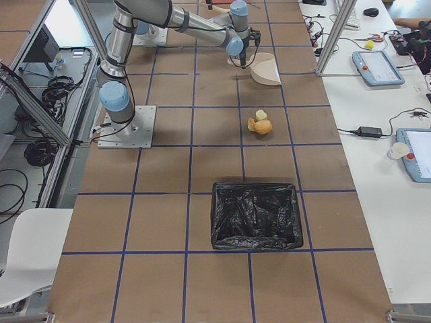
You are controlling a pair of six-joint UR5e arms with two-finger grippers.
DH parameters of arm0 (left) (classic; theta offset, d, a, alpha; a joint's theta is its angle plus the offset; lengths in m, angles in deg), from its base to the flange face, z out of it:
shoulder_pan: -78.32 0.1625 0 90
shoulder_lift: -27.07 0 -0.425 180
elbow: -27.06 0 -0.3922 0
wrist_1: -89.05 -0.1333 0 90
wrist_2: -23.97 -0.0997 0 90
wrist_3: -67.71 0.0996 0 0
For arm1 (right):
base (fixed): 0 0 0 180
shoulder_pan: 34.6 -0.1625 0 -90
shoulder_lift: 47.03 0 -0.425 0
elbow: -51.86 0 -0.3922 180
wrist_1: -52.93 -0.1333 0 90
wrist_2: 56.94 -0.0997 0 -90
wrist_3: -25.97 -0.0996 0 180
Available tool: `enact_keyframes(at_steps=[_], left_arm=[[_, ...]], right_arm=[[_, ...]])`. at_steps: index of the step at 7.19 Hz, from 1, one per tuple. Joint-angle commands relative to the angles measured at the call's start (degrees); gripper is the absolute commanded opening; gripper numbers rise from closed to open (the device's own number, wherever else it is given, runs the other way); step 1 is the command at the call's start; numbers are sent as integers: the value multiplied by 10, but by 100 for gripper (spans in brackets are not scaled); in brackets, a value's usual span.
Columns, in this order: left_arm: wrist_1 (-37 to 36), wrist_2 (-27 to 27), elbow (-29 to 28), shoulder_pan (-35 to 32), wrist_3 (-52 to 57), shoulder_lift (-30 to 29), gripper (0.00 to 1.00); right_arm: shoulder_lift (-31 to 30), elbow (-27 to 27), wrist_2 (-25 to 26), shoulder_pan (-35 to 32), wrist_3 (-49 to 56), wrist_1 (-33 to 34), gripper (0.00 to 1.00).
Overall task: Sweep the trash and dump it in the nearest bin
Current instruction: 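Carry the dustpan beside the bread pieces while the left arm lifts the brush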
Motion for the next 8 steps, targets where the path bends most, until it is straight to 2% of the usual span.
enact_keyframes(at_steps=[1, 3, 5, 7, 8], left_arm=[[-21, 44, -1, 71, 65, -12, 0], [-56, 46, 1, 66, 59, -43, 0], [-56, 46, 3, 65, 60, -54, 0], [-61, 45, 2, 52, 44, -70, 0], [-77, 45, 2, 30, 8, -72, 0]], right_arm=[[-3, 6, 5, -7, 0, 1, 89], [-13, 17, 5, -8, 3, -2, 88], [-44, 55, 4, -7, 5, -1, 85], [-41, 54, 3, -6, 1, 2, 64], [-41, 52, 2, -6, 0, 2, 45]])
